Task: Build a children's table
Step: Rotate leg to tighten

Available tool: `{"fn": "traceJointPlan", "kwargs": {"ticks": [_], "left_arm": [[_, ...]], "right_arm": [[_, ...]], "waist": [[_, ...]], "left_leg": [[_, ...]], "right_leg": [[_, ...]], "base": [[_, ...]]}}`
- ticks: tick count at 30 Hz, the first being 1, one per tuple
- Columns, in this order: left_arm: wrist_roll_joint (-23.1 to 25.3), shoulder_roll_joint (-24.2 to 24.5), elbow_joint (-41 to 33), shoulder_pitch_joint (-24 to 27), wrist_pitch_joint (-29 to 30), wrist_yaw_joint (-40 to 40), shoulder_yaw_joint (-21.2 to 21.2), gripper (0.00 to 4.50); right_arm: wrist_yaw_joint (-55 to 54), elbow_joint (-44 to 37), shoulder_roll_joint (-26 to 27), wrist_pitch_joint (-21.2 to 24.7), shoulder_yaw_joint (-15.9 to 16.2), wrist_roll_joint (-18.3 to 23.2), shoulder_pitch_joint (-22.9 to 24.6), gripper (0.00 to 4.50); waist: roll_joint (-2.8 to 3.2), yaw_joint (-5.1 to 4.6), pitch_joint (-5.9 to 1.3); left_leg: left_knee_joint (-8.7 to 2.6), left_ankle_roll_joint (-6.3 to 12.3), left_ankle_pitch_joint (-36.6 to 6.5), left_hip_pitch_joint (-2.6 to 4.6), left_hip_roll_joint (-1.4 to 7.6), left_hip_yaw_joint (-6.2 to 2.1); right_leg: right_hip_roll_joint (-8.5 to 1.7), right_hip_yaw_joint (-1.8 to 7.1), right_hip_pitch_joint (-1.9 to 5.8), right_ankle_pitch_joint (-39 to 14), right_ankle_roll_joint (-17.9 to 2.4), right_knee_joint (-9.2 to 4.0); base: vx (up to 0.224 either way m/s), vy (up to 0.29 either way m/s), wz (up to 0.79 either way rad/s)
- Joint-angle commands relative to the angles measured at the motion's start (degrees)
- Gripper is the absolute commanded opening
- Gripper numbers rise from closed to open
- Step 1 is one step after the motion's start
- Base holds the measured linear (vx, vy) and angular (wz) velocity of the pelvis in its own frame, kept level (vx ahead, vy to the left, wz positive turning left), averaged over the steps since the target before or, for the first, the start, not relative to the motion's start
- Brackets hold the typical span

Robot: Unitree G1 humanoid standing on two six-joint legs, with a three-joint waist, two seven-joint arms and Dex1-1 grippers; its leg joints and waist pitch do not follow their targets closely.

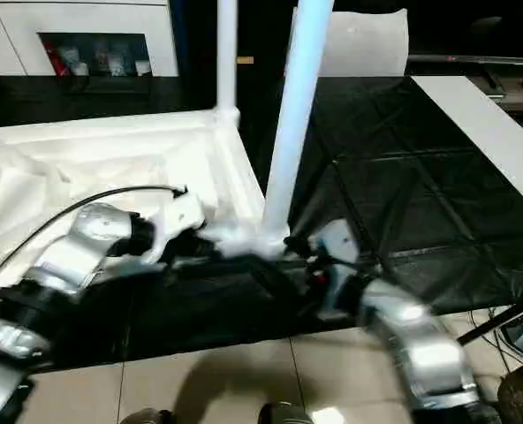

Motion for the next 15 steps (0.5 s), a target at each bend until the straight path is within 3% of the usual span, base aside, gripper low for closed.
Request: {"fn": "traceJointPlan", "kwargs": {"ticks": [1, 3, 4, 5, 11, 15], "left_arm": [[-1.63, -0.12, -0.66, 0.56, -2.86, -6.66, -3.04, 0.07], [-1.75, 0.11, -0.59, 0.47, -3.23, -7.79, -3.37, 0.07], [-1.64, 0.51, -0.20, 0.33, -4.29, -9.26, -3.89, 0.07], [-1.42, 0.76, 0.53, 0.10, -5.46, -10.25, -4.20, 0.07], [-0.60, 1.56, 4.42, -1.25, -10.56, -13.79, -5.17, 0.00], [-0.35, 1.71, 5.55, -1.86, -11.53, -14.41, -5.41, 0.00]], "right_arm": [[4.29, 0.12, -1.84, -0.77, -0.12, 2.08, -0.94, 4.50], [5.82, 0.19, -2.72, -0.80, 0.13, 2.41, -1.11, 4.50], [8.01, 0.35, -3.86, -1.46, 0.97, 2.37, -1.24, 4.50], [10.09, 0.78, -4.77, -2.30, 1.86, 2.32, -1.40, 4.50], [20.44, 5.23, -8.29, -4.30, 5.88, 2.92, -3.45, 4.02], [23.41, 7.40, -9.42, -5.00, 7.16, 2.39, -4.88, 3.66]], "waist": [[0.03, 0.34, -4.07], [0.21, 1.09, -3.99], [0.14, 1.38, -3.96], [0.45, 1.61, -3.93], [0.02, 1.86, -3.82], [-0.17, 1.90, -3.92]], "left_leg": [[-3.31, 3.74, -8.91, 0.61, 2.43, -0.22], [-3.37, 3.35, -10.17, 1.00, 2.62, -0.16], [-3.46, 2.91, -10.20, 0.91, 2.68, -0.20], [-3.56, 2.49, -10.62, 0.87, 2.73, -0.35], [-3.60, 2.09, -13.17, 0.78, 2.68, -0.51], [-3.49, 2.32, -11.91, 0.79, 2.75, -0.48]], "right_leg": [[-3.96, 3.14, 3.00, -11.41, -12.58, -3.74], [-4.06, 3.15, 2.76, -13.96, -12.14, -4.00], [-4.05, 3.13, 2.81, -14.45, -11.89, -3.95], [-4.05, 3.05, 2.86, -14.83, -11.63, -3.93], [-4.28, 2.99, 2.85, -18.56, -10.89, -4.34], [-4.25, 2.99, 2.78, -16.93, -11.46, -4.06]], "base": [[0.000, 0.000, 0.00], [0.000, 0.000, 0.00], [0.000, 0.000, 0.00], [0.000, 0.000, 0.00], [0.000, 0.000, 0.00], [0.000, 0.000, 0.00]]}}
